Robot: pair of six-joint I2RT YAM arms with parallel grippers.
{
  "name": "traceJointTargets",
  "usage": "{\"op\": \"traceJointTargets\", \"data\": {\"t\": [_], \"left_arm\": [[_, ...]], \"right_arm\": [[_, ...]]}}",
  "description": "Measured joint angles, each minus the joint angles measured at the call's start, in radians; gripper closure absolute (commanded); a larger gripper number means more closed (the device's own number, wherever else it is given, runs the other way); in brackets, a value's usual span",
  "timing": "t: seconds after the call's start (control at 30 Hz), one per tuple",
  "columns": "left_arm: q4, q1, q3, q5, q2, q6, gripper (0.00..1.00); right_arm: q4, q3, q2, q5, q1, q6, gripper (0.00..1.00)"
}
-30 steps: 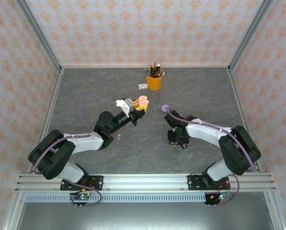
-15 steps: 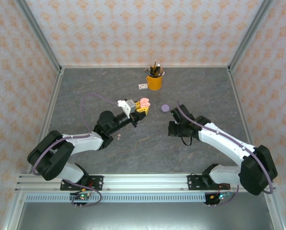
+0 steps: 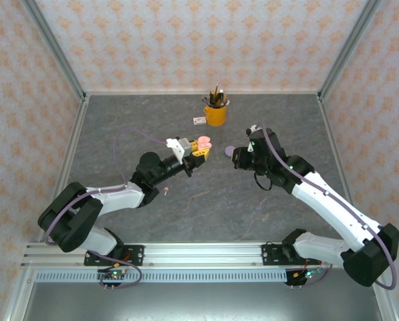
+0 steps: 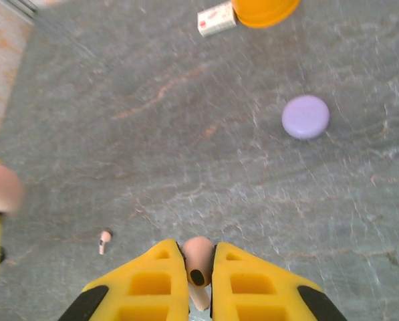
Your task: Insert the wireless bluetooth earbuds into the charging case
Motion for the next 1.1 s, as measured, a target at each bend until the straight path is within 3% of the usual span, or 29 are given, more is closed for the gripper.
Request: {"op": "traceJointTargets", "data": {"t": [0.5, 1.1], "left_arm": [[-0.014, -0.001, 0.050, 0.039, 0.000, -0.003, 1.00], [0.027, -0.001, 0.107, 0.039, 0.040, -0.072, 1.00]], "right_arm": [[0.218, 0.054, -0.050, -0.053, 0.000, -0.022, 0.88], [0.588, -0.090, -0.065, -0.166, 0.000, -0.018, 0.88]]}}
